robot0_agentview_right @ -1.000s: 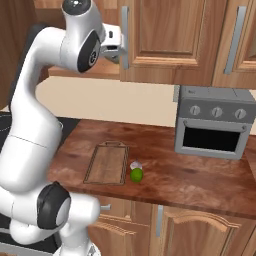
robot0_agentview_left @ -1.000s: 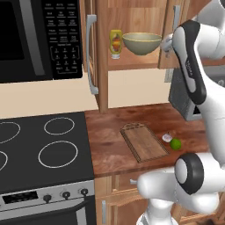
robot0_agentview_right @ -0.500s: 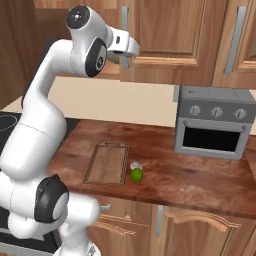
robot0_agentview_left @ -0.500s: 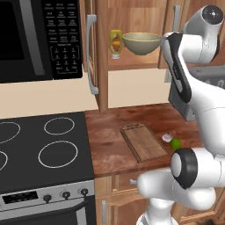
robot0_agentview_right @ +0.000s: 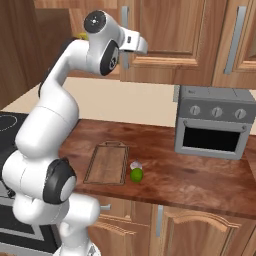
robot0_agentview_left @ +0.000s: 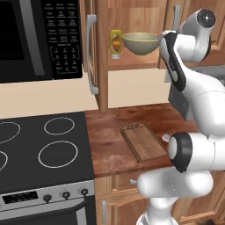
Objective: Open the cabinet. Place the bowl and condiment on the counter. Then place the lime and garlic on the cutting board.
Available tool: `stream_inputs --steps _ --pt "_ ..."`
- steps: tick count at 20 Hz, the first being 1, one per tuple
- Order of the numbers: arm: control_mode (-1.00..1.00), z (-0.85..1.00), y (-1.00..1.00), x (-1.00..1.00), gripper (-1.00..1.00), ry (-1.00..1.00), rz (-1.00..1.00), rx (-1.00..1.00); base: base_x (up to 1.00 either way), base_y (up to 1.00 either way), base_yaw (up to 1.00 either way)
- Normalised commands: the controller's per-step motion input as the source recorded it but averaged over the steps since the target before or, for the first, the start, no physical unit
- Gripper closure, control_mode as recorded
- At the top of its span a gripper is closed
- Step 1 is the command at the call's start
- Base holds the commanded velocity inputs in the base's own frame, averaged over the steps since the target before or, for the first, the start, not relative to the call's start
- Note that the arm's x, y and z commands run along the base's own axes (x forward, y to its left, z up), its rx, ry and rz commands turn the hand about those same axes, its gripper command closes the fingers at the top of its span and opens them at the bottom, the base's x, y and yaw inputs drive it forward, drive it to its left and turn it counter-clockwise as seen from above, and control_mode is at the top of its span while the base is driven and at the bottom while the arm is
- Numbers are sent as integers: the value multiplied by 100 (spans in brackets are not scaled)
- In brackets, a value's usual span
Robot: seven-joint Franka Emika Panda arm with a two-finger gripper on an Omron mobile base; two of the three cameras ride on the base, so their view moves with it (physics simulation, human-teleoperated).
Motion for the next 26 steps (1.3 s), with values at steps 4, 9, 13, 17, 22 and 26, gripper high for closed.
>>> stream_inputs --steps 4,9,13,17,22,26 --pt "-100 -9 -3 42 100 -9 0 0 0 0 0" --pt "-100 -13 -33 23 100 -2 0 3 0 0 0" --pt "-100 -2 -21 8 100 1 0 4 0 0 0" --pt "-100 0 -13 -27 100 0 -4 0 0 0 0" --pt "-100 0 -65 -95 100 0 -11 0 0 0 0" --pt "-100 0 -81 -100 100 0 -10 3 0 0 0"
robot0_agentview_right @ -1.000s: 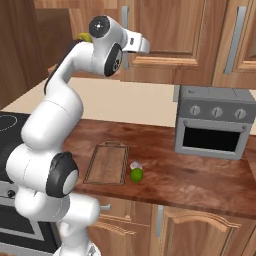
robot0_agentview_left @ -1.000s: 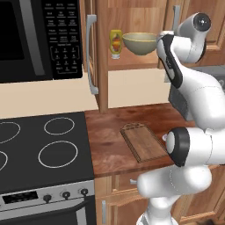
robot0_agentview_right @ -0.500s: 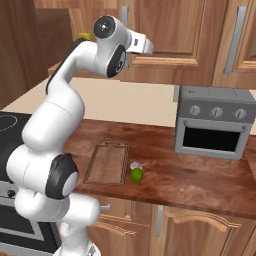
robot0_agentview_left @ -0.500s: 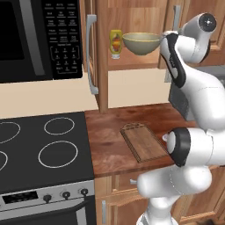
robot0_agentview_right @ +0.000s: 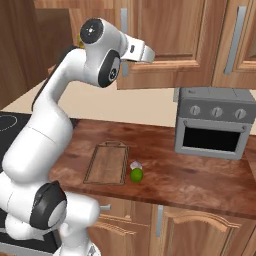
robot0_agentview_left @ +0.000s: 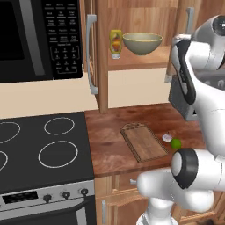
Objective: Open the cabinet. Place the bowl and condiment on the counter. Then place the lime and garlic on the cutting board.
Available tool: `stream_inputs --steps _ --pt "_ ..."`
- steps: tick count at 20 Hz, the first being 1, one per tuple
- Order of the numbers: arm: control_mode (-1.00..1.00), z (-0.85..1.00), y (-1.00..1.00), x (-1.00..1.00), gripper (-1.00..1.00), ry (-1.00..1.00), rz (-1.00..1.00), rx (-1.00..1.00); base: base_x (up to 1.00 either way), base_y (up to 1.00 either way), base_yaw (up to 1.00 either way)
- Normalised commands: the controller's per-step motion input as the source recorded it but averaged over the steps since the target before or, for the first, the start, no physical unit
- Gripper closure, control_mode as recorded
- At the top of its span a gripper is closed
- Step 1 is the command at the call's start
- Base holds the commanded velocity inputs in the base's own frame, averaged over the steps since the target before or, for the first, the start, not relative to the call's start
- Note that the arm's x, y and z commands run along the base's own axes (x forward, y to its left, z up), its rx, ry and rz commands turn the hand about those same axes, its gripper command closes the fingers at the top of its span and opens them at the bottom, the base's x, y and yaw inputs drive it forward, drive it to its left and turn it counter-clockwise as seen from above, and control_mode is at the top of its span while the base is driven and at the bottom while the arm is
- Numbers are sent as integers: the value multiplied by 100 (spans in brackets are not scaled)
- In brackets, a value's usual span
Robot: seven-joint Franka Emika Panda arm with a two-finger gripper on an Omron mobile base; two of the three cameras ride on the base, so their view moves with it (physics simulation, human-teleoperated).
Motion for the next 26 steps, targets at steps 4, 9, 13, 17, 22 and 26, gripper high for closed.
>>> stream_inputs --steps 4,9,13,17,22,26 --pt "-100 0 -97 -100 100 0 -9 6 0 0 0" --pt "-100 0 -100 -100 100 0 -7 10 0 0 0" --pt "-100 0 -98 -100 100 0 -7 9 0 0 0" --pt "-100 0 -22 -100 -100 0 -2 1 0 0 0" --pt "-100 4 89 -87 -100 1 0 -32 0 0 0" --pt "-100 5 100 -19 -100 15 0 -55 0 0 0"
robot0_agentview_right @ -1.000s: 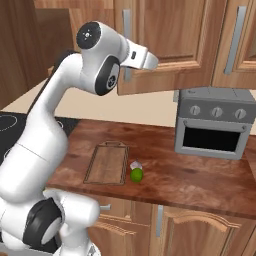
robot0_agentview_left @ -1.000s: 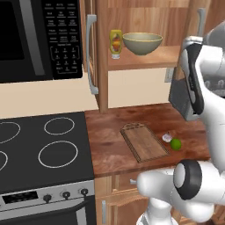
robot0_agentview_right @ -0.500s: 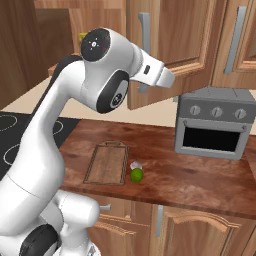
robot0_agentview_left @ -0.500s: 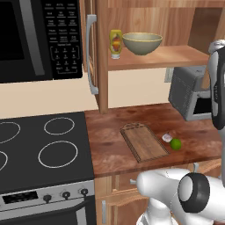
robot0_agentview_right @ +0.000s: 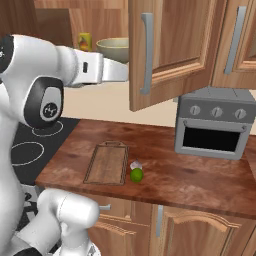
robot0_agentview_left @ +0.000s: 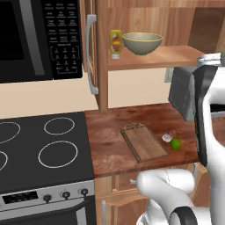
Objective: Open the cabinet. Place the bowl and condiment on the counter. Then place the lime and garlic on the cutting board.
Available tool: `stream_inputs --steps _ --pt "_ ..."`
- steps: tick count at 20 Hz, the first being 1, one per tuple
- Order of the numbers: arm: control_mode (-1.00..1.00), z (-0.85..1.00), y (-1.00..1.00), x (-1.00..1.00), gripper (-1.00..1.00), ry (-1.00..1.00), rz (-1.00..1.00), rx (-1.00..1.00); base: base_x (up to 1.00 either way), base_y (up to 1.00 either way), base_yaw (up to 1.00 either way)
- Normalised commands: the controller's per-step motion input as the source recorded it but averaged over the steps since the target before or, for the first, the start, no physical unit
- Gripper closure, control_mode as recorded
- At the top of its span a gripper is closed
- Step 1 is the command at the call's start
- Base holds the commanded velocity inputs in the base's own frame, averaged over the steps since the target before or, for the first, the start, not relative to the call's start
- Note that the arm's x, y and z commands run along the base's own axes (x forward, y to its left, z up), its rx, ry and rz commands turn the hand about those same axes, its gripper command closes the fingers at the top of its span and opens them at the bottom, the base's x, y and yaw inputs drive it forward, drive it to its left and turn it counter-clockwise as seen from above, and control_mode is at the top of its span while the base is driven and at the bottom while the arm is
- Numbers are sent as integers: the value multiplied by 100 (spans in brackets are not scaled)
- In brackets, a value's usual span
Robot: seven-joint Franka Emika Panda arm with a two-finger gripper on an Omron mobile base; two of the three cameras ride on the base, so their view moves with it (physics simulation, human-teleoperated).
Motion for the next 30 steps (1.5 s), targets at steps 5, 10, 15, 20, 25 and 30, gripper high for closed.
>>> stream_inputs --steps 5,10,15,20,25,30 --pt "-100 -24 87 83 -100 36 -11 -42 0 0 0" --pt "-100 -22 -2 100 -100 32 -11 -22 0 0 0" --pt "-100 -1 -55 97 -100 24 -27 -14 0 0 0" --pt "-100 0 -99 21 -100 23 -24 -1 0 0 0" --pt "-100 0 -100 -4 -100 8 -8 4 0 0 0" --pt "-100 0 -100 -27 -100 -1 0 10 0 0 0"
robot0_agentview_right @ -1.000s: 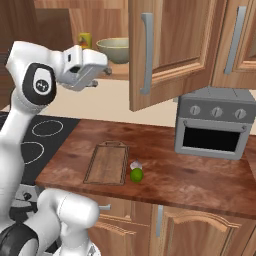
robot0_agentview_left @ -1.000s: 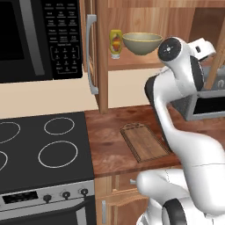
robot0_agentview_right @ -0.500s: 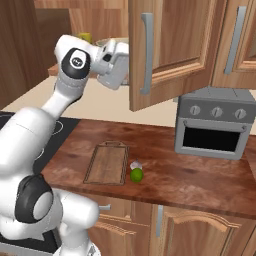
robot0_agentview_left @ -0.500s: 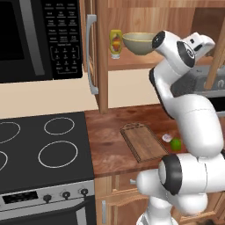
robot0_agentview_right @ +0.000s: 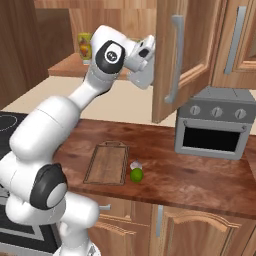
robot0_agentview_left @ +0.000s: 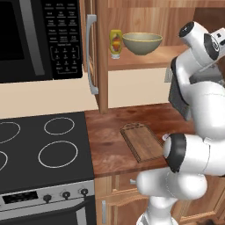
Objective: Open the cabinet. Place the bowl and condiment on the counter. Then place the lime and garlic on the cutting board.
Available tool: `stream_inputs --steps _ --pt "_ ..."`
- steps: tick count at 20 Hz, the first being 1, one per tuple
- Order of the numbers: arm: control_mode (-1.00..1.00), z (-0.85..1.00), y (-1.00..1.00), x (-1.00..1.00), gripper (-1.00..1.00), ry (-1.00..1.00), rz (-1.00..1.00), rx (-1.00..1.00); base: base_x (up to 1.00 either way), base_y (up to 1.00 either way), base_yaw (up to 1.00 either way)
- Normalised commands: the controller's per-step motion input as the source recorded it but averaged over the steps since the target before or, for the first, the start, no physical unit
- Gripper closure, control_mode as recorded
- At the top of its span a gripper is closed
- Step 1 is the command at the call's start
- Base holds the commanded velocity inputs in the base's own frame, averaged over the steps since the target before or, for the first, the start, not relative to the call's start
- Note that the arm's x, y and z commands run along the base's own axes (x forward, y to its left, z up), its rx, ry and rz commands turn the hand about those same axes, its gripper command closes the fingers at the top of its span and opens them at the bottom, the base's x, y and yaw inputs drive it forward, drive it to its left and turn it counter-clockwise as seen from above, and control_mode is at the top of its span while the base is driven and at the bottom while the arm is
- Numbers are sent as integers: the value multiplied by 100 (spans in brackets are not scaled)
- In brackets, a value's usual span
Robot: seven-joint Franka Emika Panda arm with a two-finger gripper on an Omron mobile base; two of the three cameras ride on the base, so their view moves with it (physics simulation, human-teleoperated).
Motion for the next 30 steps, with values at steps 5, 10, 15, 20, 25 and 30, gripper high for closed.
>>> stream_inputs --steps 5,10,15,20,25,30 --pt "-100 0 -100 -54 -100 -6 2 14 0 0 0" --pt "-100 -13 -47 -24 -100 1 17 18 0 0 0" --pt "-100 -43 84 -11 -100 -10 35 16 0 0 0" --pt "-100 -3 100 5 -100 -33 28 11 0 0 0" --pt "-100 14 100 11 -100 -17 5 14 0 0 0" --pt "-100 14 100 7 -100 0 0 28 0 0 0"
